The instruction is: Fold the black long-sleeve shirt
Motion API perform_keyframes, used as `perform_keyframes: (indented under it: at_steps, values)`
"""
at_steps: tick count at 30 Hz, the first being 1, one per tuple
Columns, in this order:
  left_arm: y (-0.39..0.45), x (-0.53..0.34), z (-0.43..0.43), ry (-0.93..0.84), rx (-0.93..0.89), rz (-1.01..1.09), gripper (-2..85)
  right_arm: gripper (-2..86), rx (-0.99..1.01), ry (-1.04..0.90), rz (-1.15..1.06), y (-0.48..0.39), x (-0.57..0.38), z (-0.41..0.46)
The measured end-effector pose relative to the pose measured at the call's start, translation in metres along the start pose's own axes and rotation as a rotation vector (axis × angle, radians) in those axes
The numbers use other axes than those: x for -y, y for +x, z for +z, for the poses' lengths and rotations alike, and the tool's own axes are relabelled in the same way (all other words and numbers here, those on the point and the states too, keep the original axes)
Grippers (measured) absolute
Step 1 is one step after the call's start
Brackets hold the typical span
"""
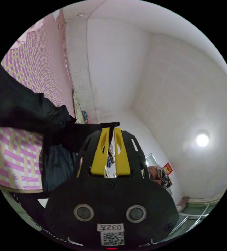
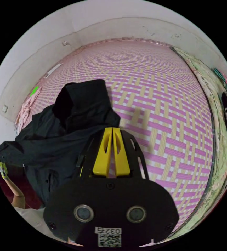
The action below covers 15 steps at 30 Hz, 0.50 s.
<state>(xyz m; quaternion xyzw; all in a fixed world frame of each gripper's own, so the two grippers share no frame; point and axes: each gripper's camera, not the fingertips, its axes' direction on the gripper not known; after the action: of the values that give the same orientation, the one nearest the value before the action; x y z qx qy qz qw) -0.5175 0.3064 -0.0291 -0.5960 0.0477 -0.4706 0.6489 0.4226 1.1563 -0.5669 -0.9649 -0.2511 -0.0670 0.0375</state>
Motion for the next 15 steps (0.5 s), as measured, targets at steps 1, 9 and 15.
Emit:
perform_keyframes:
  at_steps: [1,9,15]
  values:
    - [-0.004,0.003,0.000,-0.004,0.001,-0.011,-1.0,-1.0,0.005,0.001,0.018,0.003,0.000,-0.001]
    - [-0.012,0.028,-0.017,0.027,0.069,-0.036,-1.0,-0.3,0.261,0.209,0.031,0.031,-0.020,-0.064]
    - [0.009,0.043,-0.011,0.029,0.060,-0.003,-1.4,8.5,0.309,-0.016,0.102,0.062,-0.015,-0.028]
